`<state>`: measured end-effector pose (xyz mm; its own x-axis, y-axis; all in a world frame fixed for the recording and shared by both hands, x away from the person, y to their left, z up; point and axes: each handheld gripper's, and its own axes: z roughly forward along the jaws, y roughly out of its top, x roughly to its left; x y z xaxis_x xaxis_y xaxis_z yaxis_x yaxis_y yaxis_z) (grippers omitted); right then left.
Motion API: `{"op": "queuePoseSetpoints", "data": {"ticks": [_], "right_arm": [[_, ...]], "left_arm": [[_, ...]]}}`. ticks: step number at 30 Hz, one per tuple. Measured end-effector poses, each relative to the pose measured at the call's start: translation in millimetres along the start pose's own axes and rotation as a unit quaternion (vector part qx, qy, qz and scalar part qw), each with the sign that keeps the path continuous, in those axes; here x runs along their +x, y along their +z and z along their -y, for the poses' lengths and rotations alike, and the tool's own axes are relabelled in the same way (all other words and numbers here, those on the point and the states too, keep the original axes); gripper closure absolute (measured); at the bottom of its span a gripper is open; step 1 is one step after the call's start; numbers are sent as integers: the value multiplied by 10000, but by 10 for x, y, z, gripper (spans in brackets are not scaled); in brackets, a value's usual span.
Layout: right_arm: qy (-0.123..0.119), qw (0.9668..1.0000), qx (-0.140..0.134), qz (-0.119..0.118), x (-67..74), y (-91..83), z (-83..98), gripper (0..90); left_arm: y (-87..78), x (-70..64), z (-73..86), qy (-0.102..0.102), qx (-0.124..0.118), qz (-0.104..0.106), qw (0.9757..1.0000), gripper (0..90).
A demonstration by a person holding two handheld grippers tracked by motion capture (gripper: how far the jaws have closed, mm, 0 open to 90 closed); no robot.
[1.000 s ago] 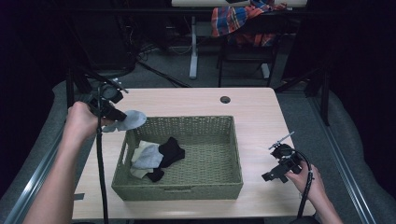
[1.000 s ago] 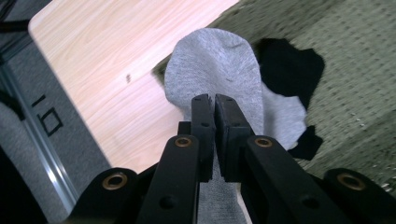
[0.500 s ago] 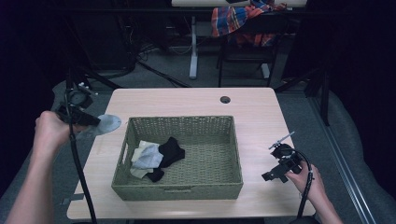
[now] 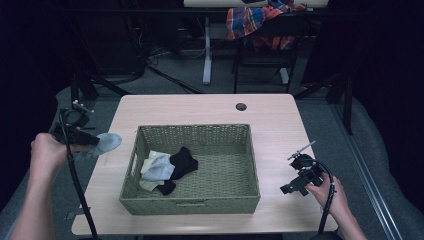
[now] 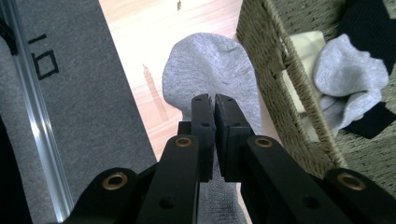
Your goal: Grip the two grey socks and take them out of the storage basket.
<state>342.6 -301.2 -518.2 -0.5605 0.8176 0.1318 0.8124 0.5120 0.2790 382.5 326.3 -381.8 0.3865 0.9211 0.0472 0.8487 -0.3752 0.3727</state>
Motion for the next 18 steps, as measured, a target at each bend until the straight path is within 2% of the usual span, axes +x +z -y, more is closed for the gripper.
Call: {"op": "queuePoseSetpoints", "data": {"ticks": [1,6,9,18], "right_arm": [[-51,10000,56,-2,-7,-8,-5,13],[-6,10000,44,-33,-3,0,-3,13],[-96,9998,152,-63,-20,-11,-12,13],[-114,9998,139,-24,-22,-16,-6,13]], "left_arm": [[24,0,8,-6,26,-9,10000,870],[160,-13,52,-65,101,-32,9999,870],[319,-41,99,-123,161,26,9998,870],[570,-81,174,-150,136,139,9997,870]]}}
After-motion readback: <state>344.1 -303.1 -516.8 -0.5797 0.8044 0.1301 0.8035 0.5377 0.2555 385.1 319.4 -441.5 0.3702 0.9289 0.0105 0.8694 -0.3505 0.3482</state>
